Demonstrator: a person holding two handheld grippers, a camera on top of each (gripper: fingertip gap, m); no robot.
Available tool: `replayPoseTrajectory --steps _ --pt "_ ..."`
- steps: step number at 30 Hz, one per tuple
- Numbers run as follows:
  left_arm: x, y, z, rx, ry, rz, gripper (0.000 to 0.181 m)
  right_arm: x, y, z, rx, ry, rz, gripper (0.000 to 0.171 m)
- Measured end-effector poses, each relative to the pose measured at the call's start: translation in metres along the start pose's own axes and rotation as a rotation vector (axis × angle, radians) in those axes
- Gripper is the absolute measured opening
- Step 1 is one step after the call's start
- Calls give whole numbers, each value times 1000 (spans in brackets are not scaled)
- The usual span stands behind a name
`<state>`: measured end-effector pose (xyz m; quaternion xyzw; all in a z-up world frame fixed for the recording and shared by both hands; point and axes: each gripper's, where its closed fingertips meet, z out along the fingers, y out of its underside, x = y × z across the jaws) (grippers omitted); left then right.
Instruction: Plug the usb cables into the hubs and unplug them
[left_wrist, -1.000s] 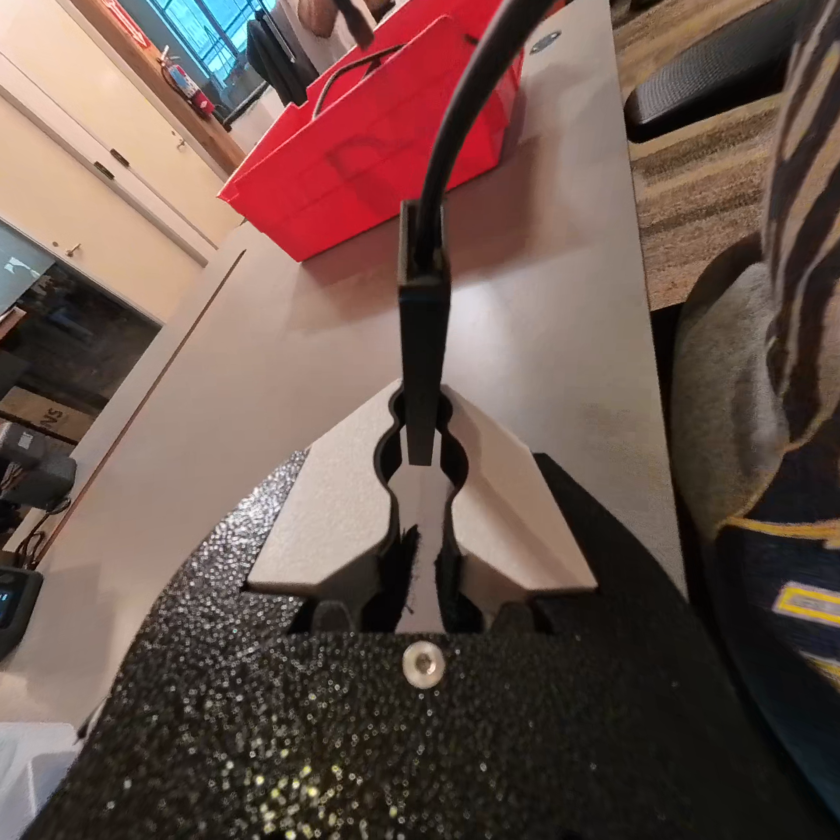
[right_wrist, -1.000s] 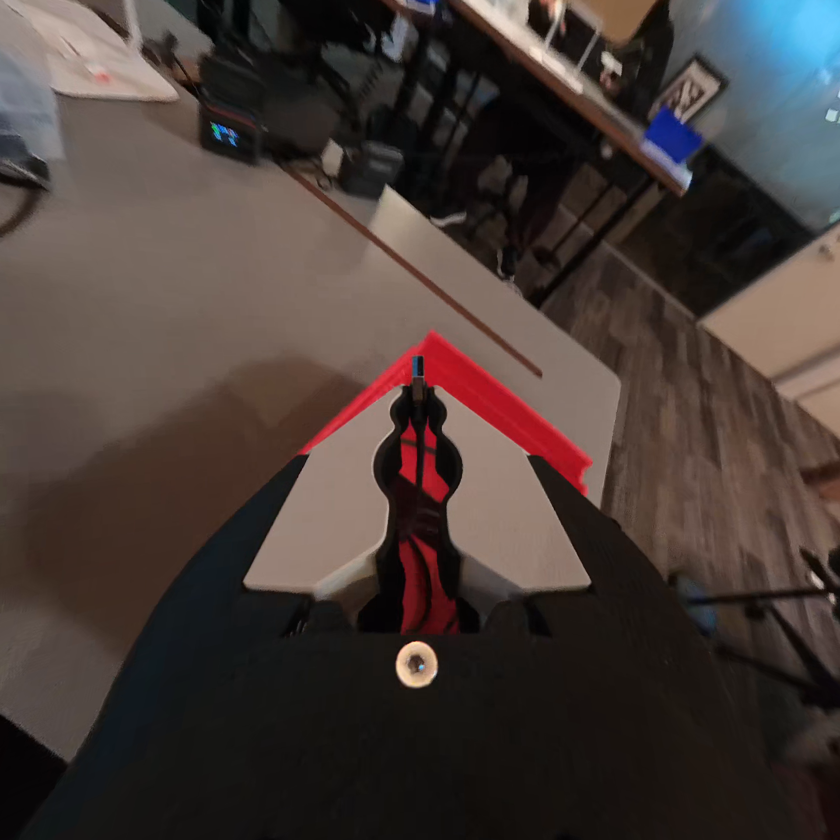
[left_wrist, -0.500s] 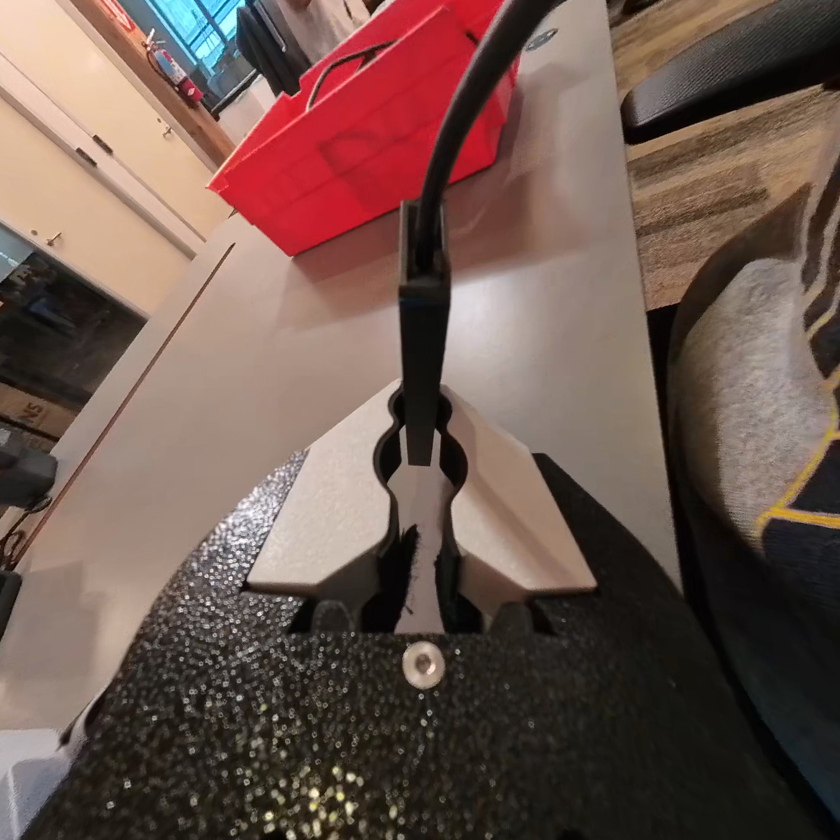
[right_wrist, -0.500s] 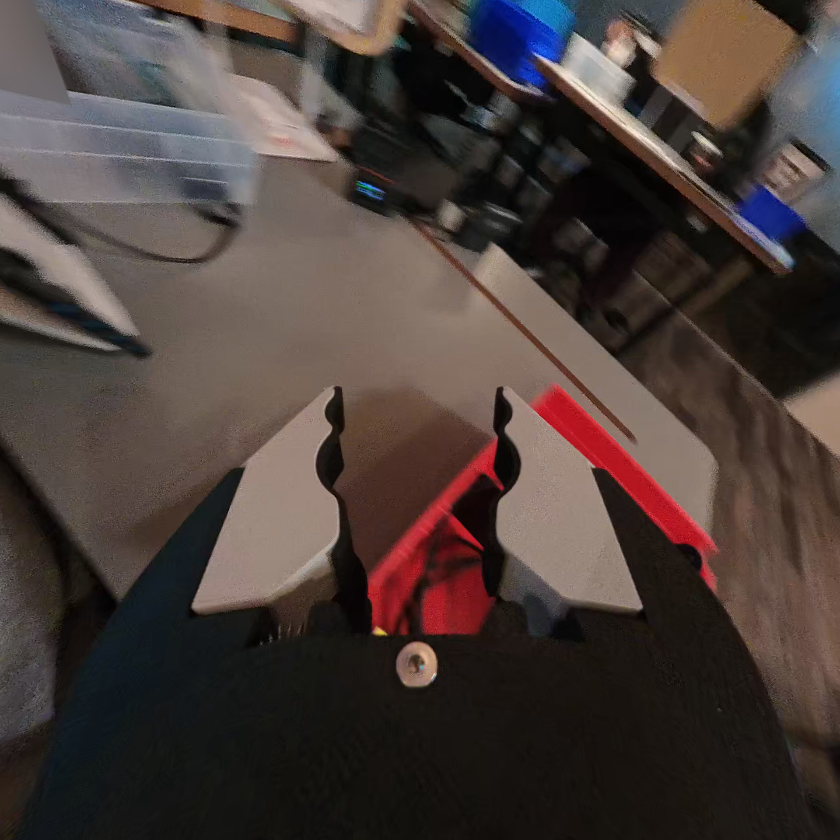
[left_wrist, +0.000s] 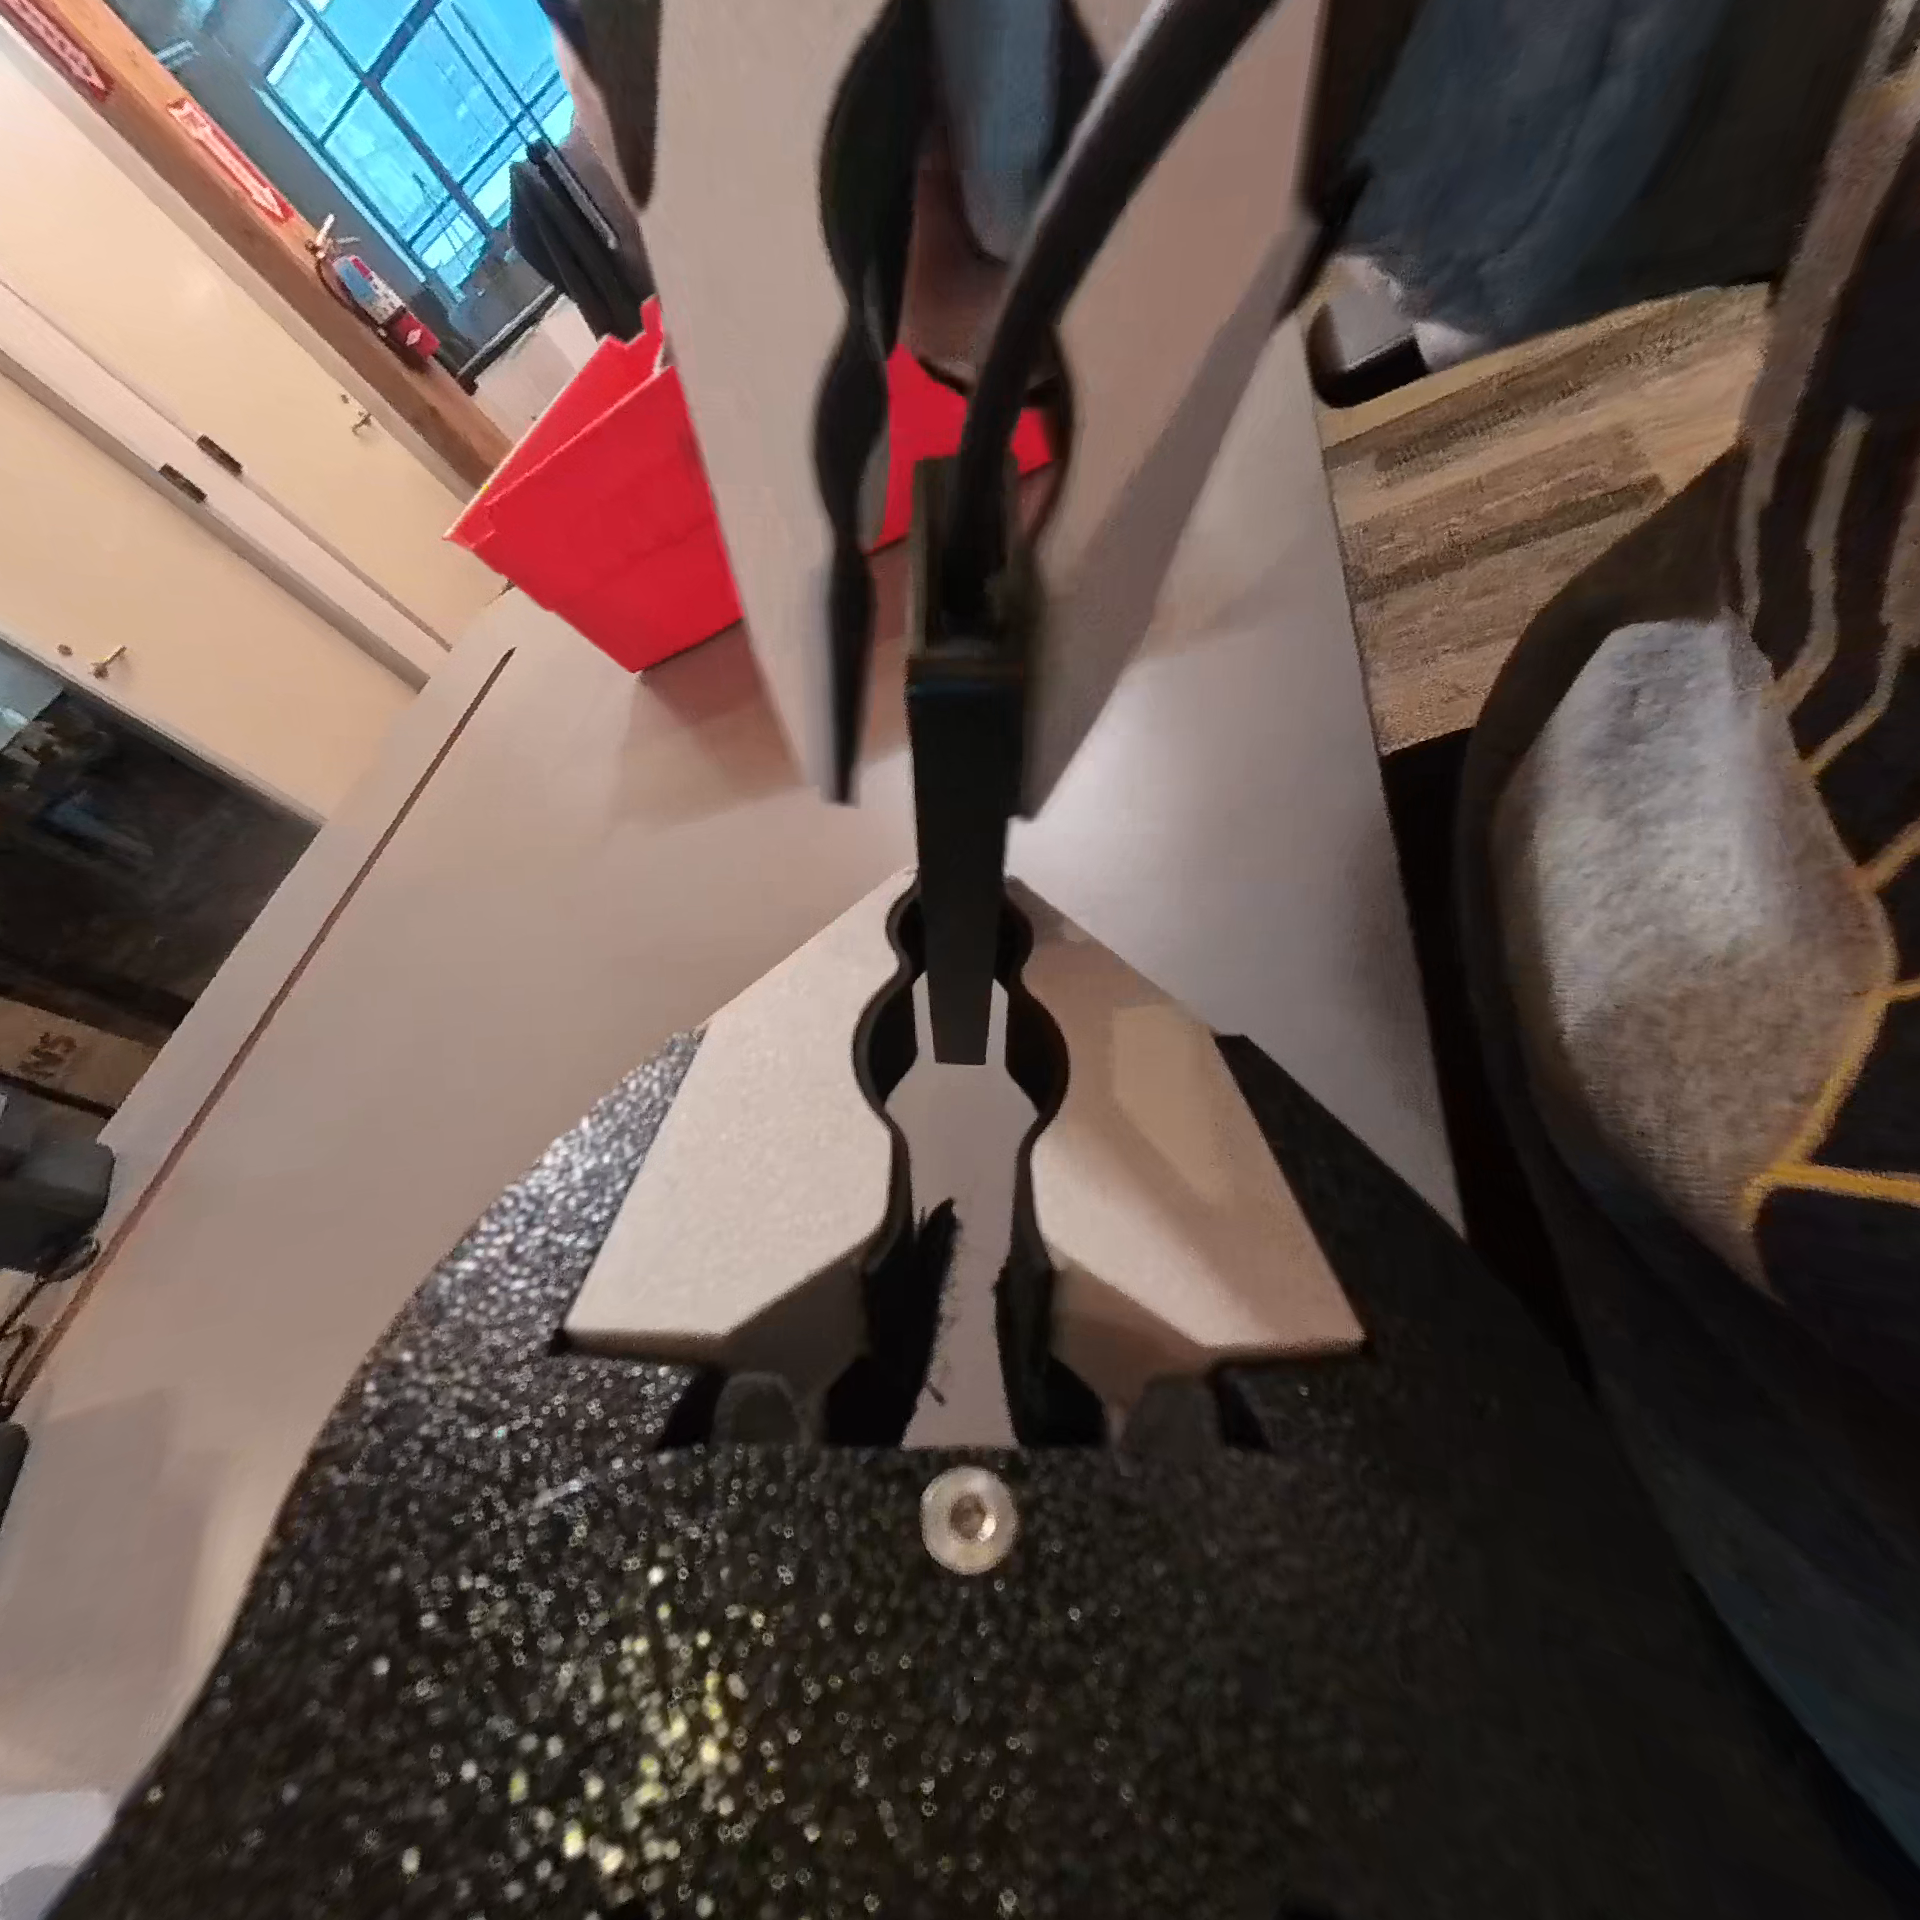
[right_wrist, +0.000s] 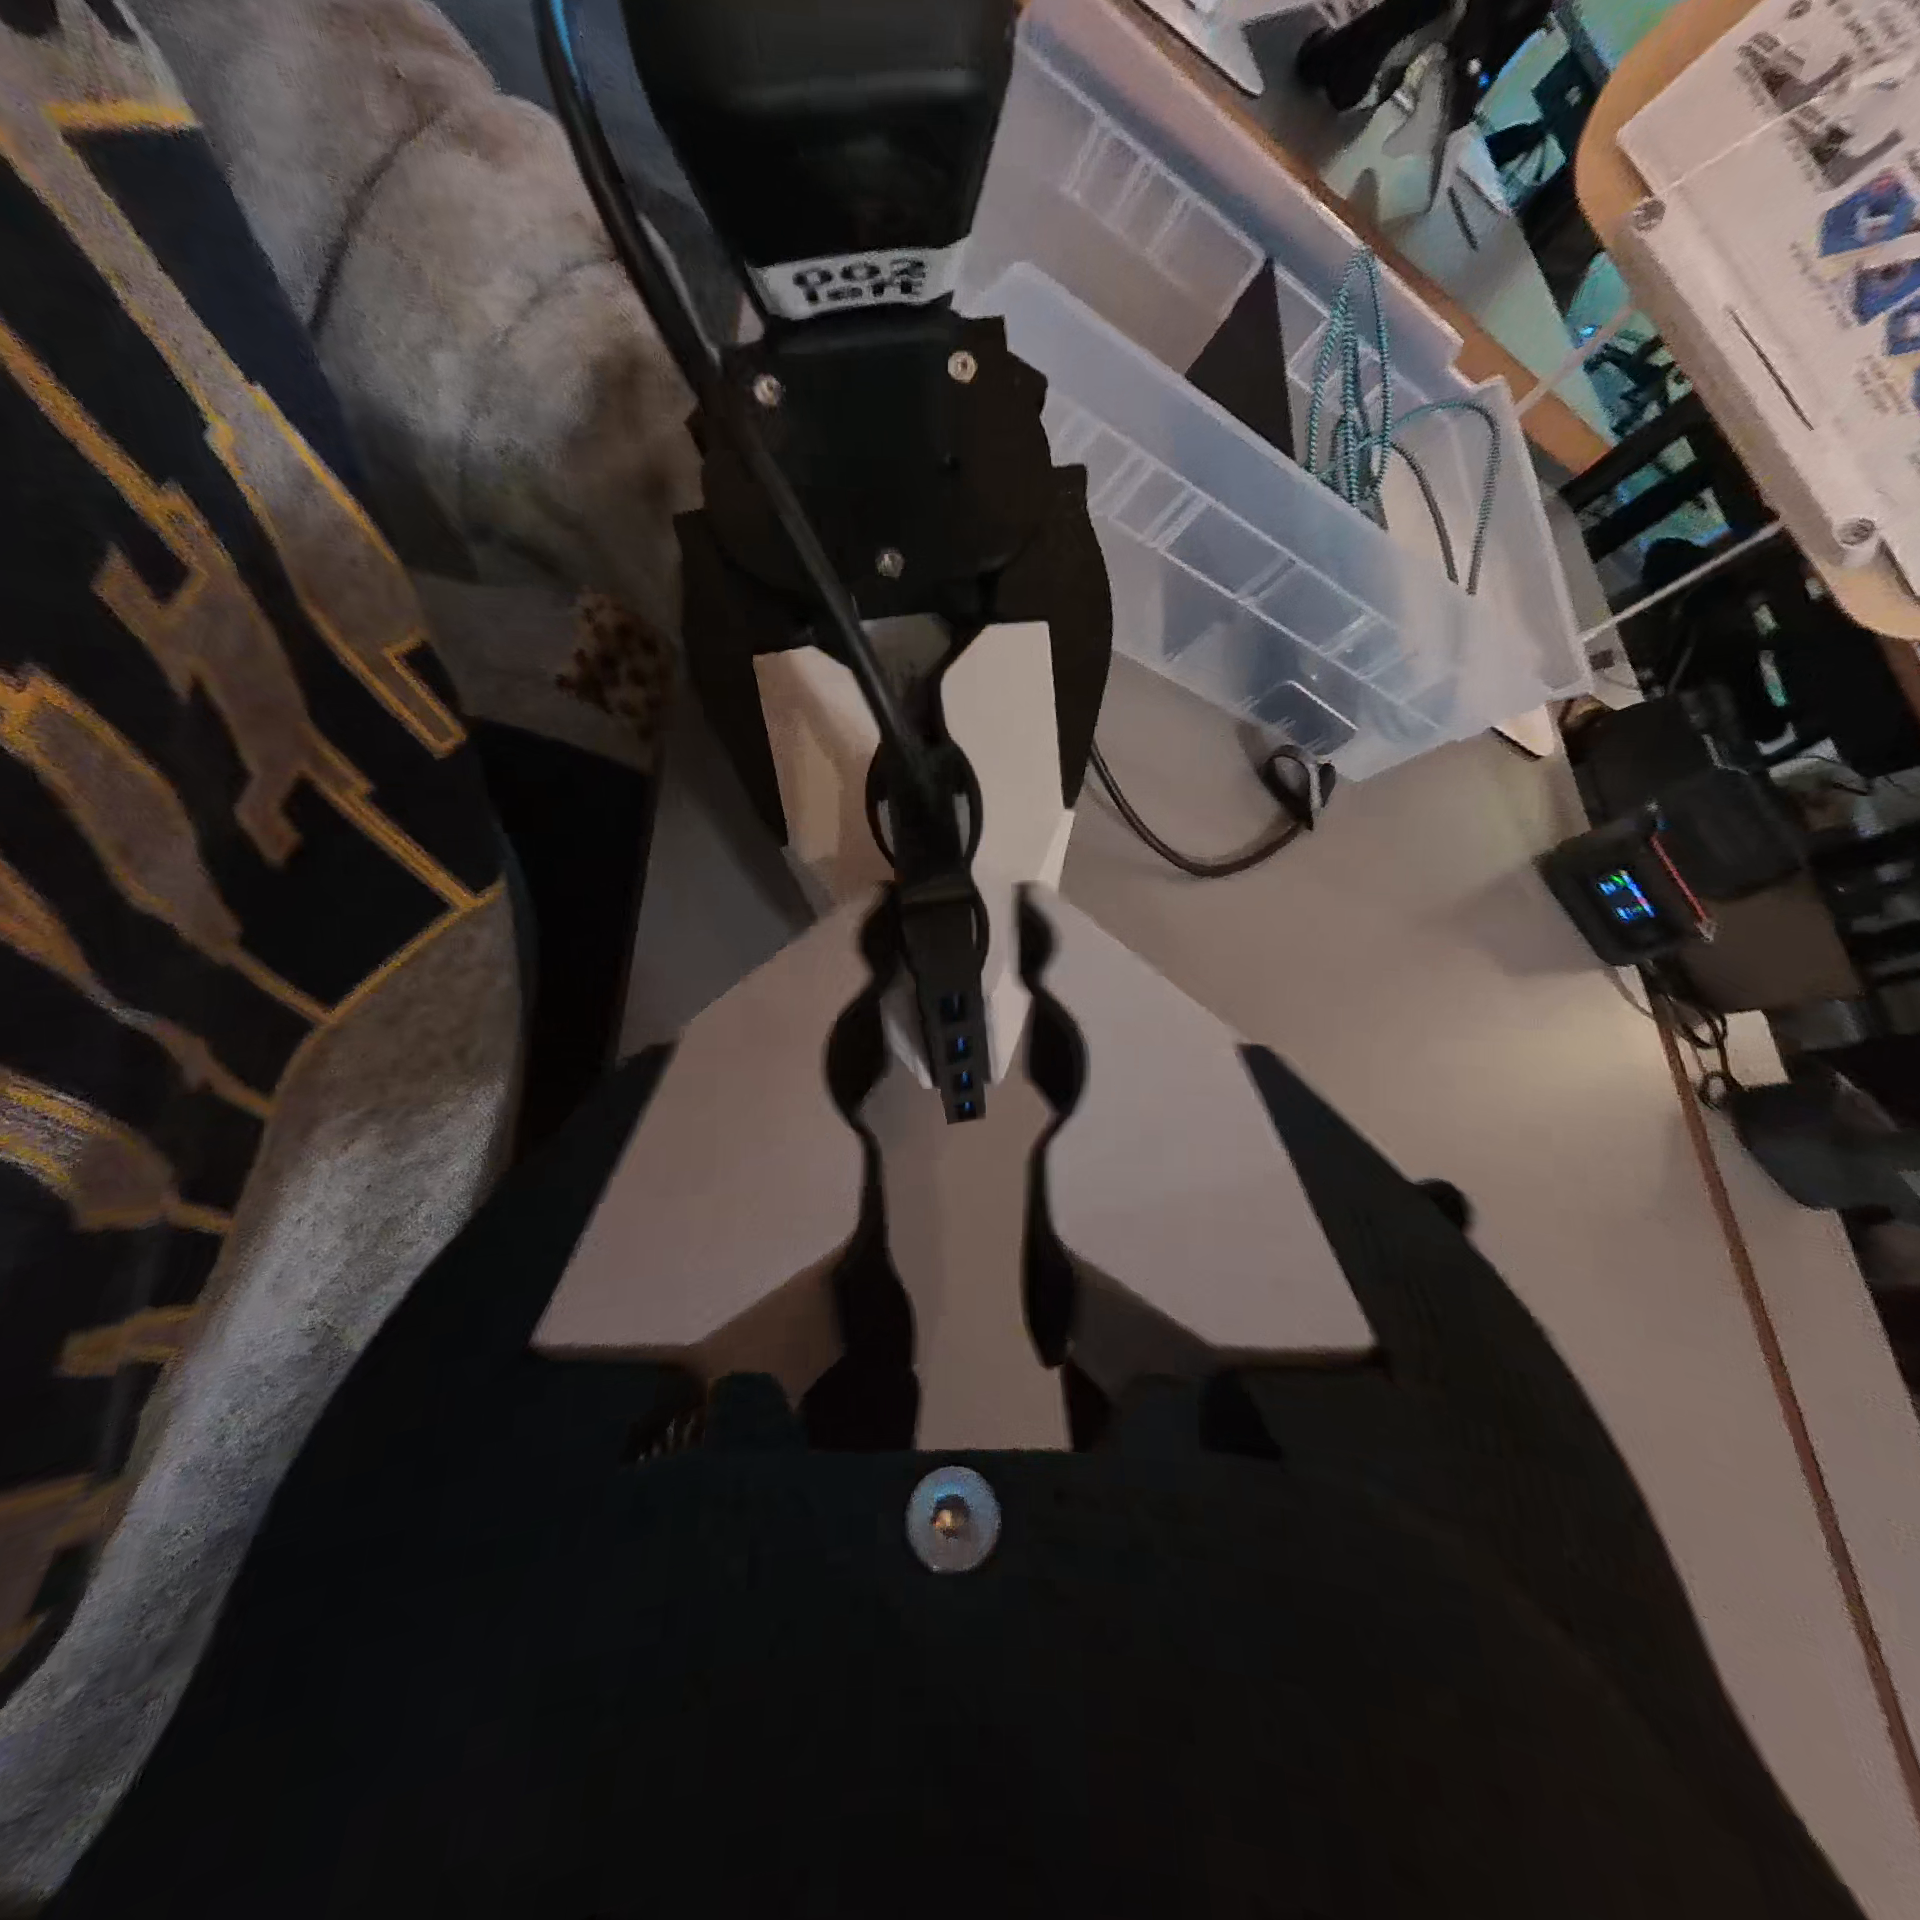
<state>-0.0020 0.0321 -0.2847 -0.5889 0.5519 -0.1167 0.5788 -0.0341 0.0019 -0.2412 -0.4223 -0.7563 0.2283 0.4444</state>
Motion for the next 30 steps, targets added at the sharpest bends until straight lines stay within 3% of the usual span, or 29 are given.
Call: replayPoseTrajectory --steps 1,4,6,11,16,22,30 --pt "-2 1 0 -6 -15 7 10 -2 -1 1 -3 -9 2 10" --pt "-21 -4 -4 20 -135 -5 20 15 -4 -3 -16 88 49 9" --pt "-32 -5 -8 38 -195 -33 37 37 -10 -18 11 178 97 9" --pt "-38 24 2 -134 -185 -151 27 104 -25 -77 66 412 140 8" --pt "-14 28 8 -179 -83 -27 0 163 -56 -128 121 514 139 9" --pt "-4 35 13 -251 -73 101 0 240 -110 -211 167 665 108 8" --pt "-3 35 13 -248 -61 80 0 325 -137 -321 133 893 178 9"
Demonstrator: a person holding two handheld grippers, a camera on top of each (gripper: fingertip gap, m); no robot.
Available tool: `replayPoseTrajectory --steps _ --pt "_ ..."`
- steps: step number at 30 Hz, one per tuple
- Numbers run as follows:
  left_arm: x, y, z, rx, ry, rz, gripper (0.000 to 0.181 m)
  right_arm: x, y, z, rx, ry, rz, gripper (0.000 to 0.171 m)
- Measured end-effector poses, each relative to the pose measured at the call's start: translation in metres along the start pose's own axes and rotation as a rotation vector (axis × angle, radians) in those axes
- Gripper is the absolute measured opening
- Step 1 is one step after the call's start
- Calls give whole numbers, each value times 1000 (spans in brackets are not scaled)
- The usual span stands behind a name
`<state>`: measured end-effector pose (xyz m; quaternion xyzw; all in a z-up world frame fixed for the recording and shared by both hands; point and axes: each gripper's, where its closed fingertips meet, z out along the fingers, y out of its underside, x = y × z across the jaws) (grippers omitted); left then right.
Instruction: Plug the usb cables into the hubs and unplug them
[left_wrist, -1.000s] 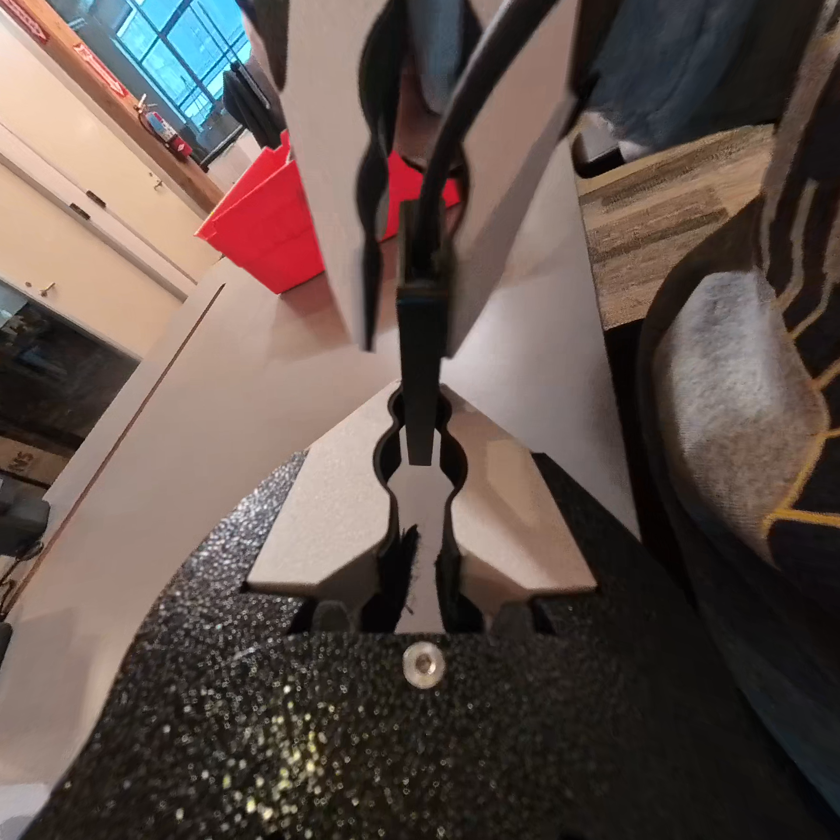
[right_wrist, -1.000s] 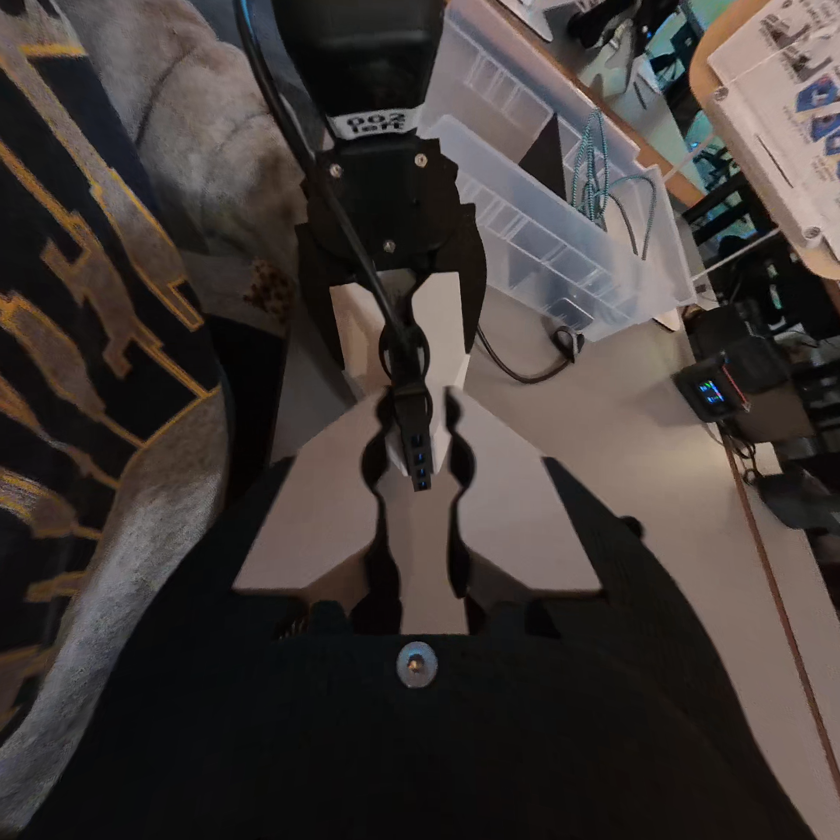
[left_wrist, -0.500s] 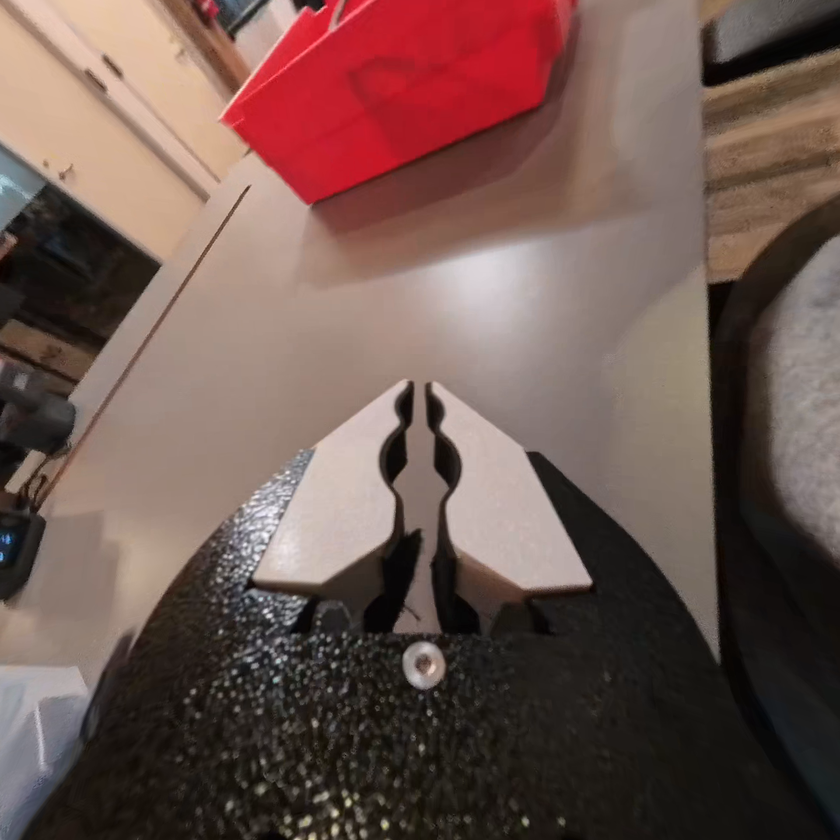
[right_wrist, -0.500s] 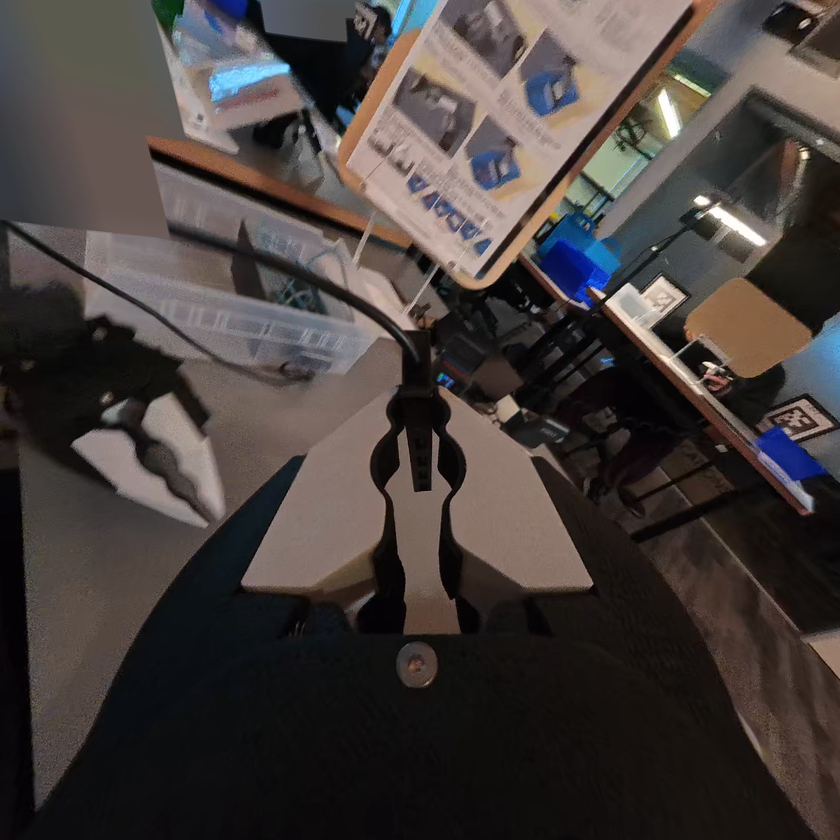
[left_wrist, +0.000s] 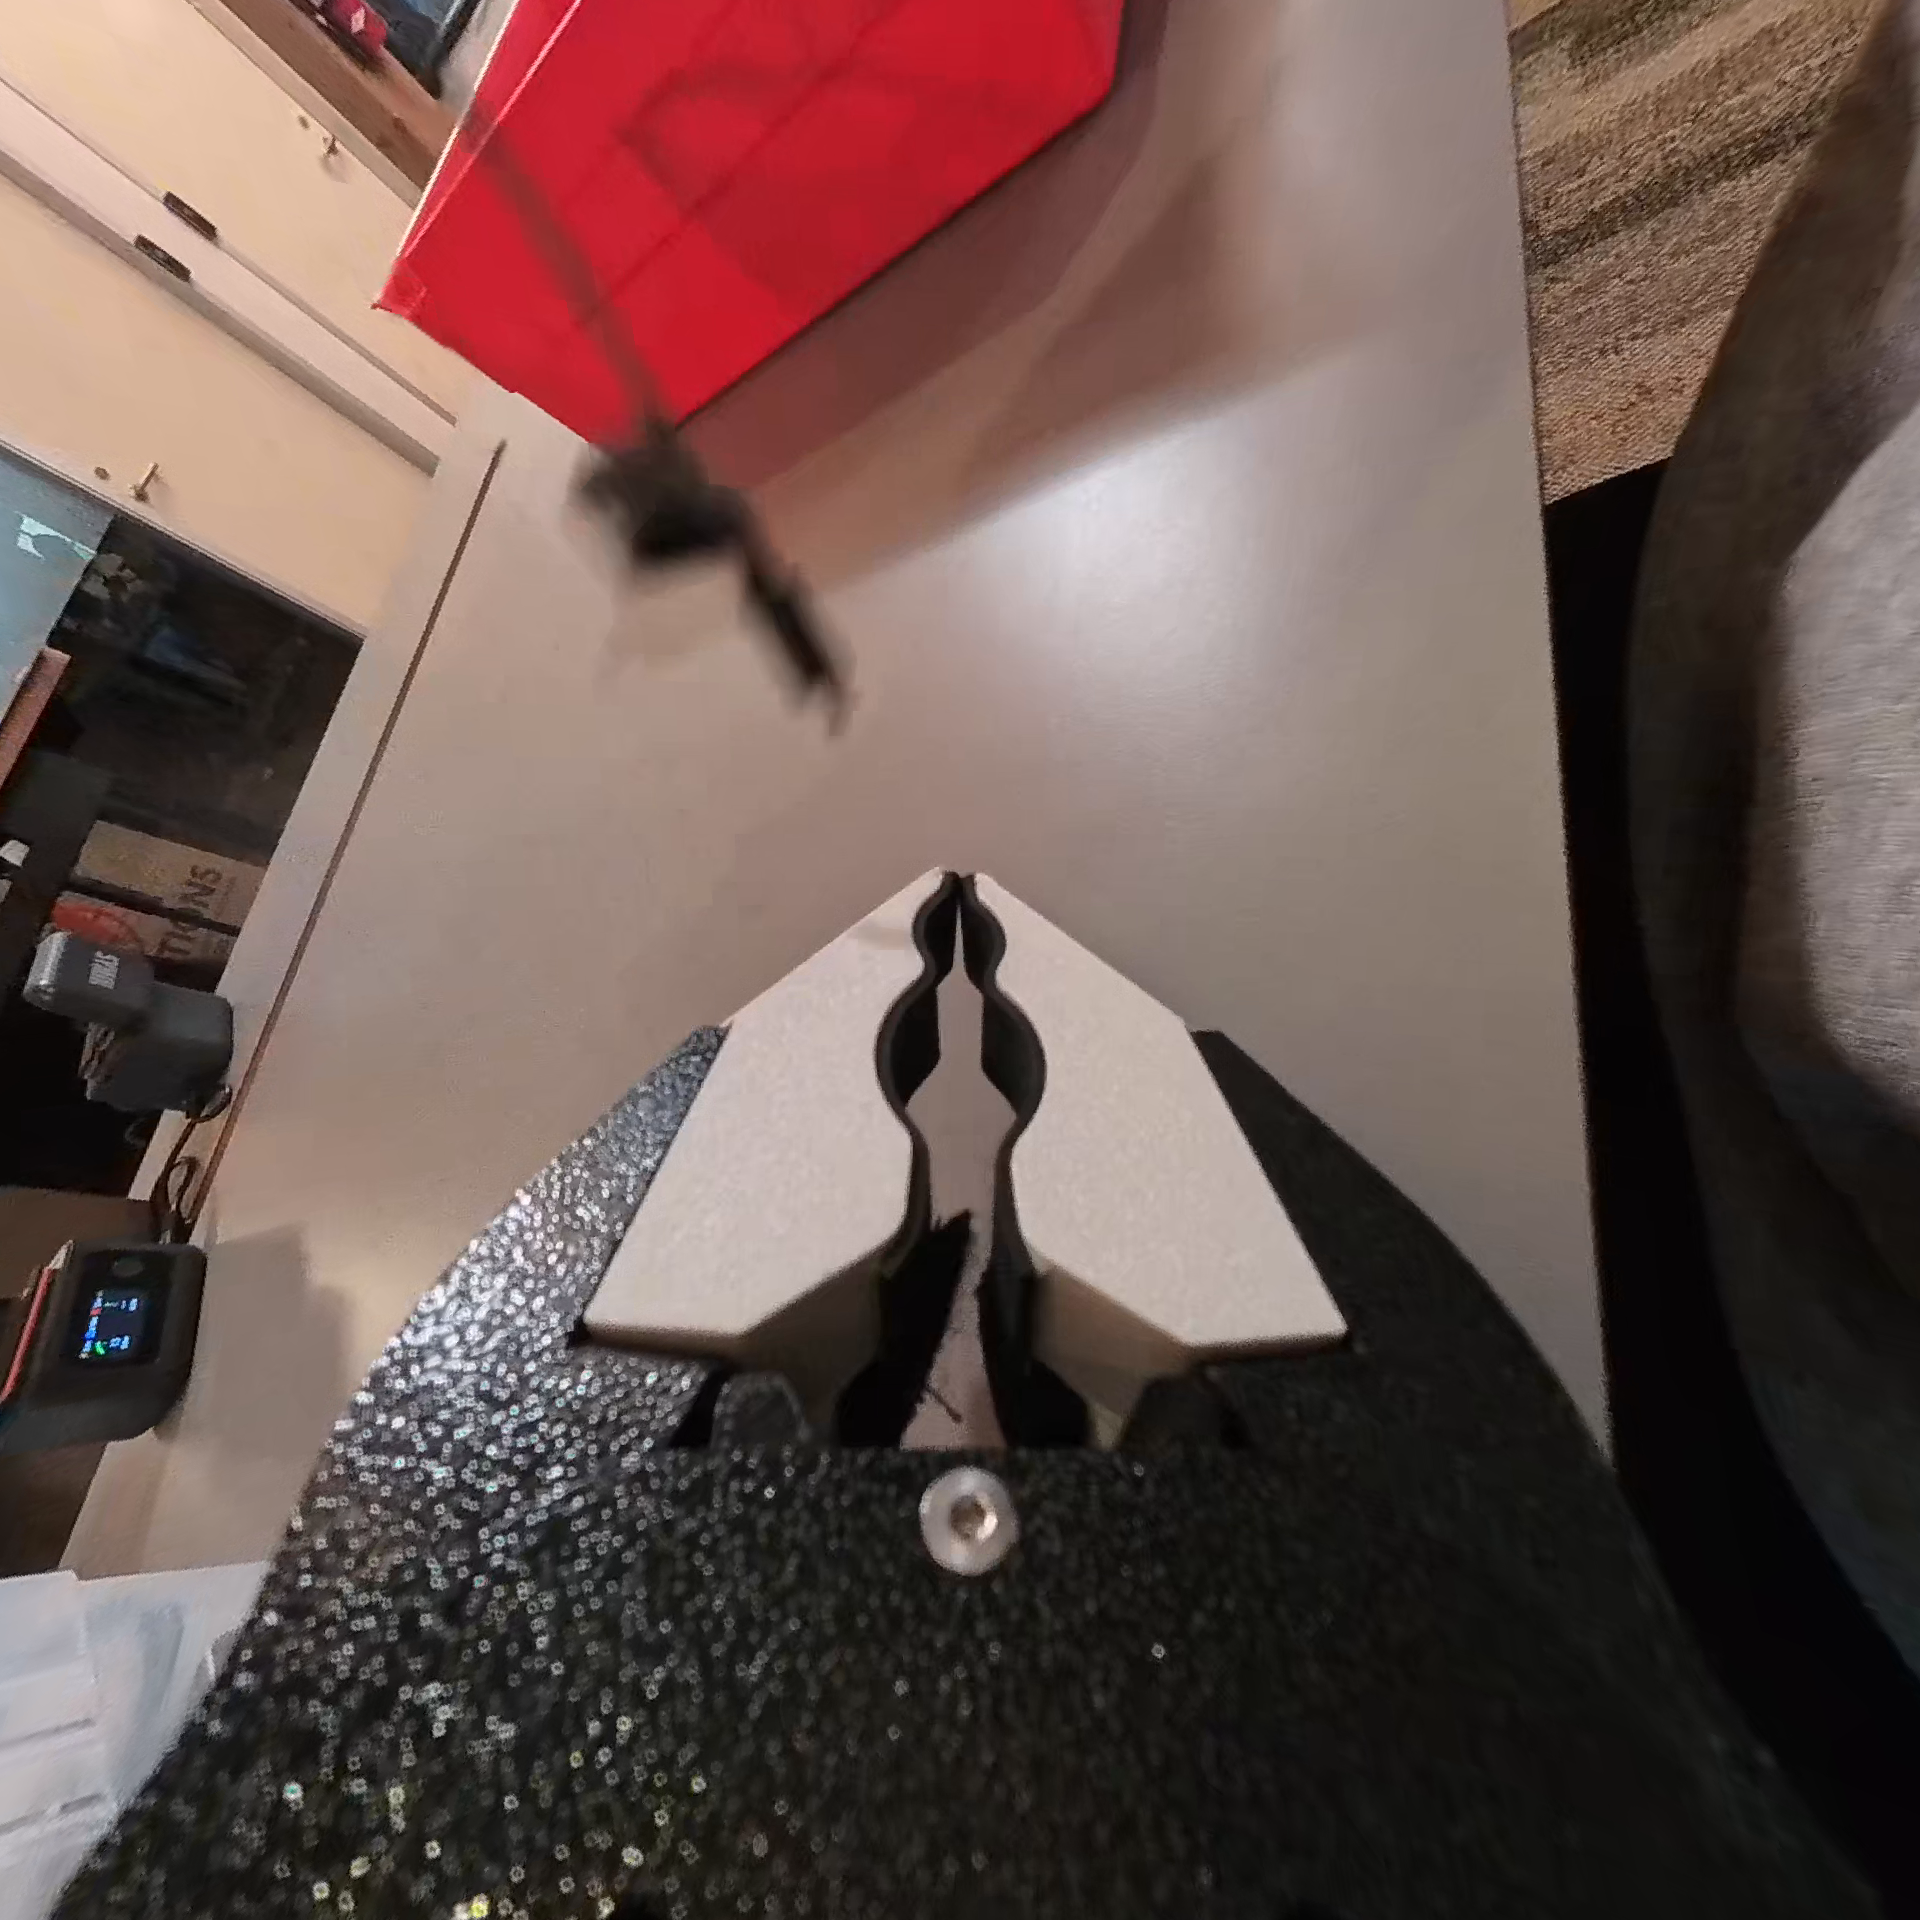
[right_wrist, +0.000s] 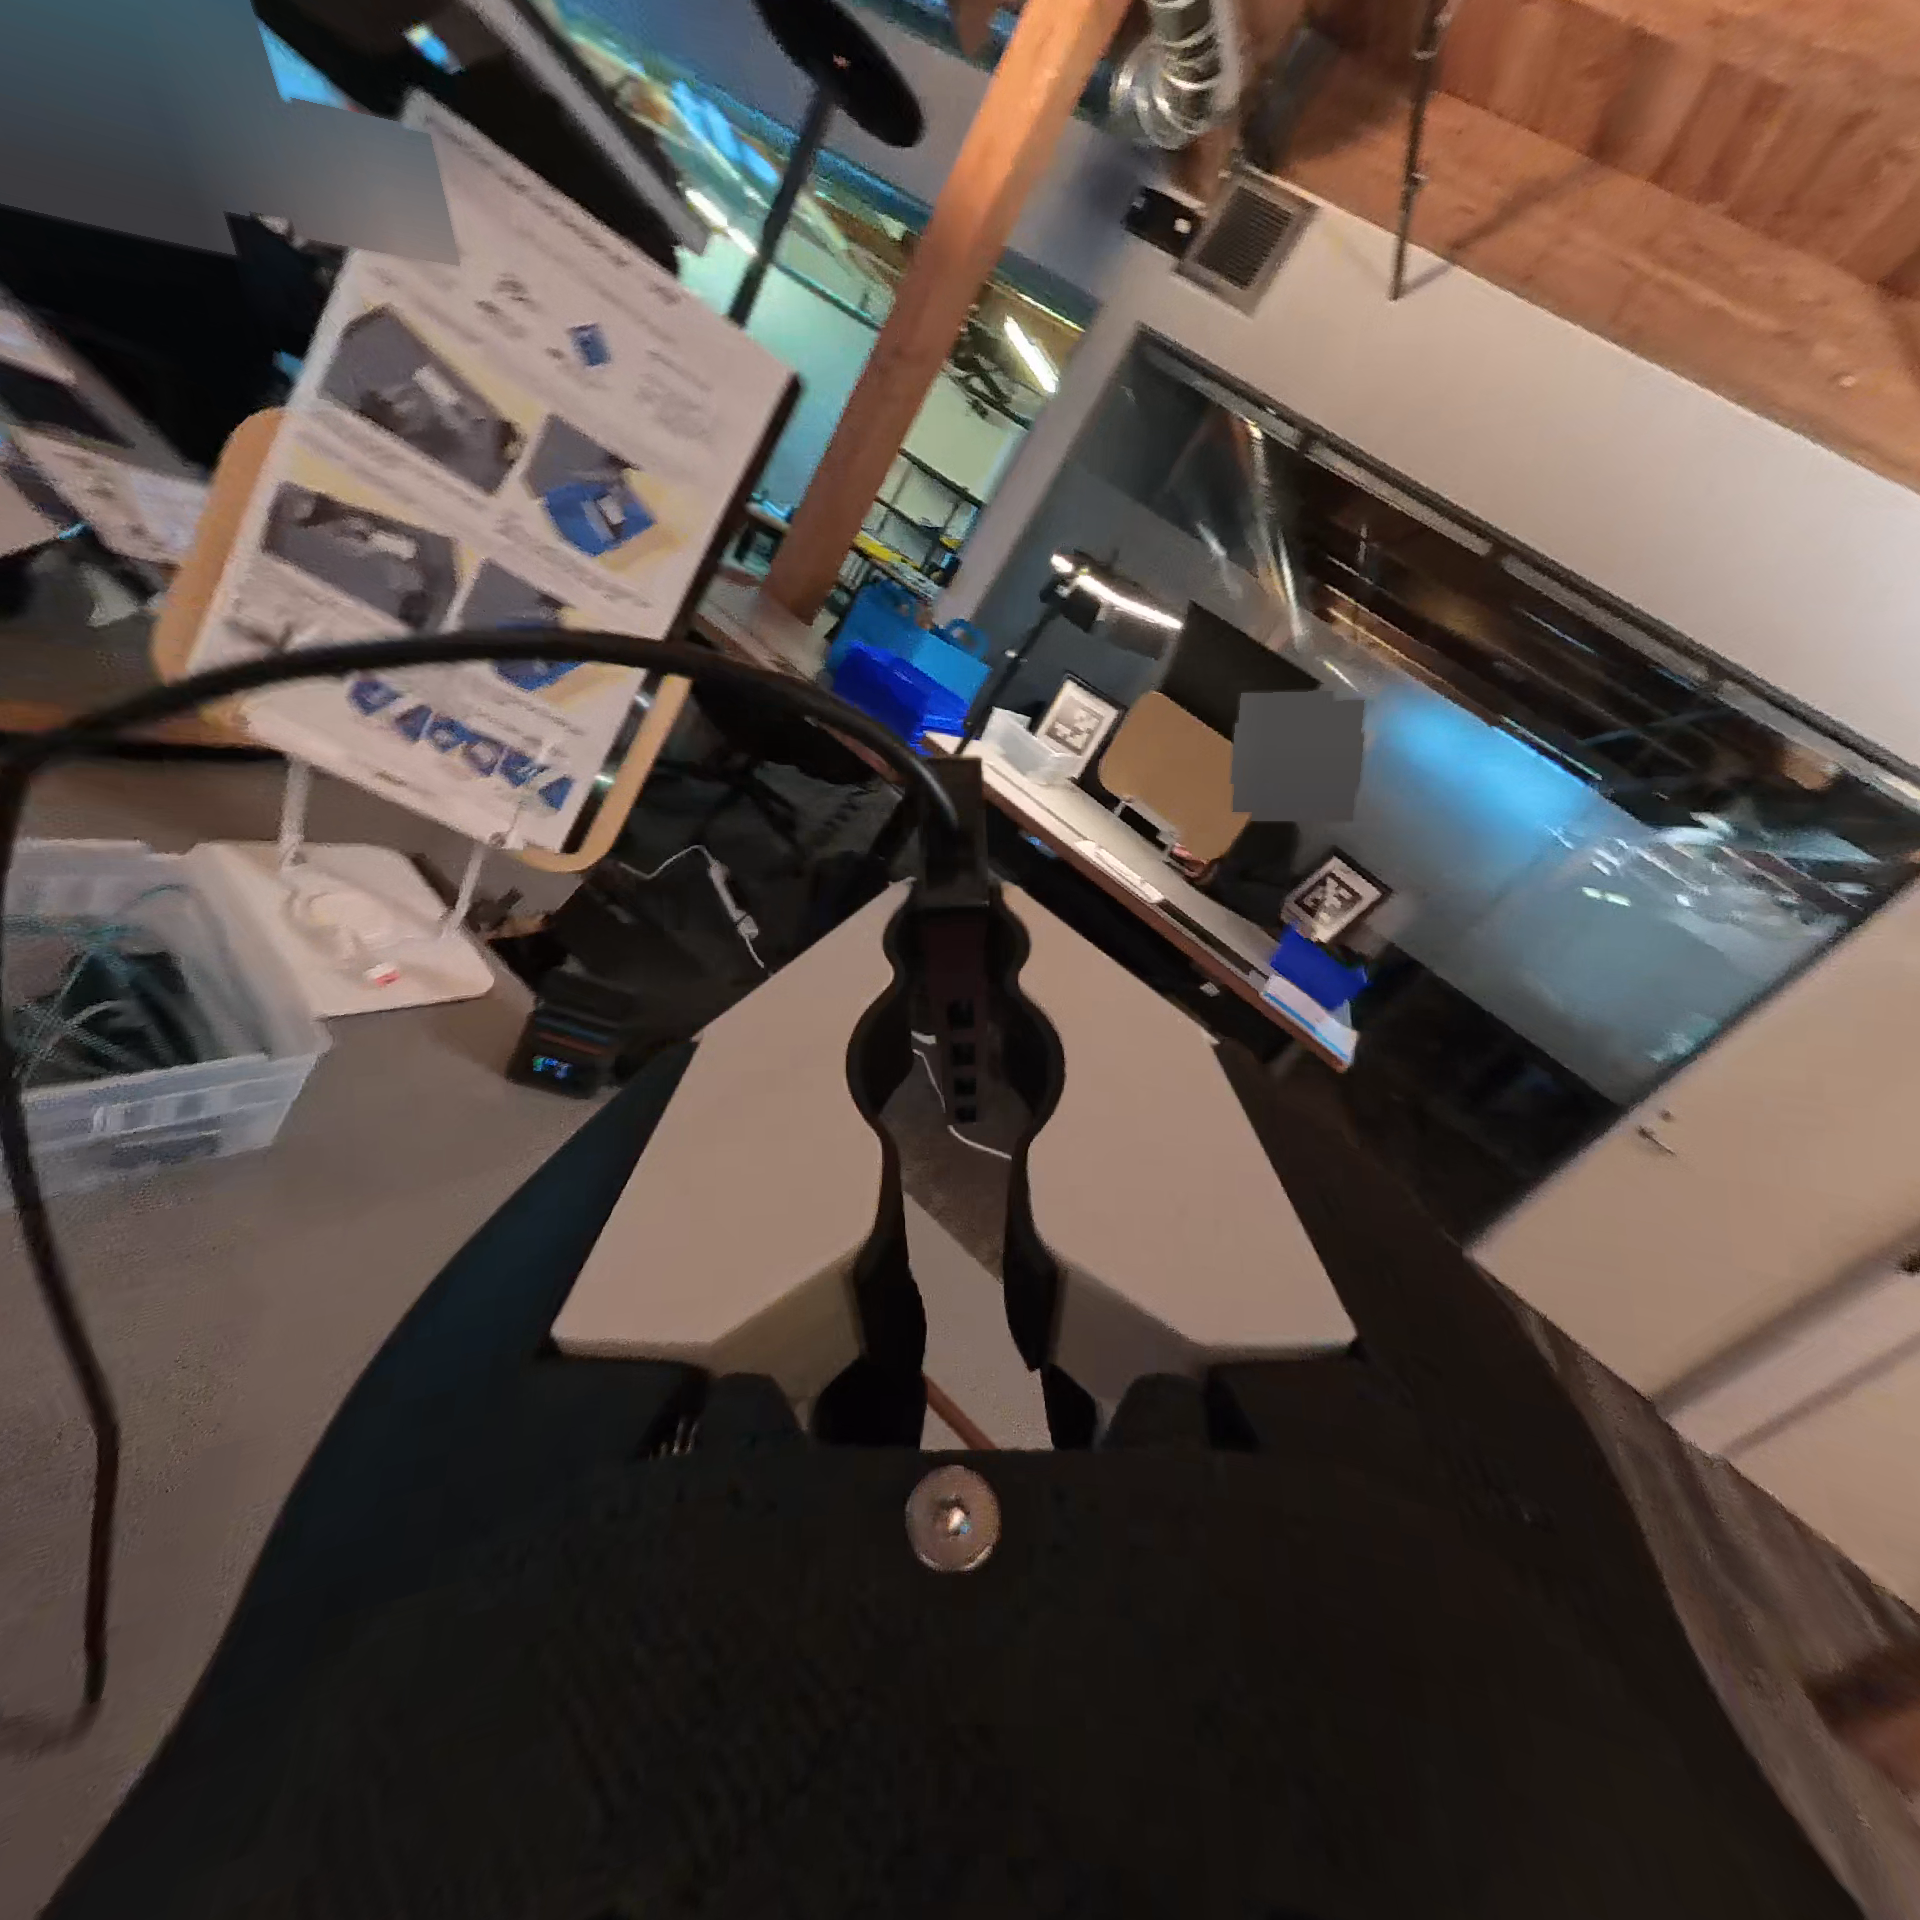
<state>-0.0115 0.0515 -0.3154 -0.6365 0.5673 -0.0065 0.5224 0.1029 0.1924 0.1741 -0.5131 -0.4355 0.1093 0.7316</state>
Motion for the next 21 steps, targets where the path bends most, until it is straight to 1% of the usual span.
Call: replayPoseTrajectory --steps 4,7,10,14,17,19,21 --pt "0 0 0 -1 0 2 0 73 -11 0 -20 103 174 9" --pt "0 0 0 0 1 -2 0 130 -18 -10 -48 223 232 9" --pt "0 0 0 1 1 -3 0 186 -31 -32 -72 395 181 9" --pt "0 0 0 3 2 -5 0 246 -41 -66 -153 631 11 9" --pt "0 0 0 4 2 -8 0 273 -28 -79 -227 719 -34 9" --pt "0 0 0 4 2 -8 0 281 -5 -80 -281 743 -24 9" --pt "0 0 0 4 1 -8 0 284 28 -78 -350 756 -30 9"
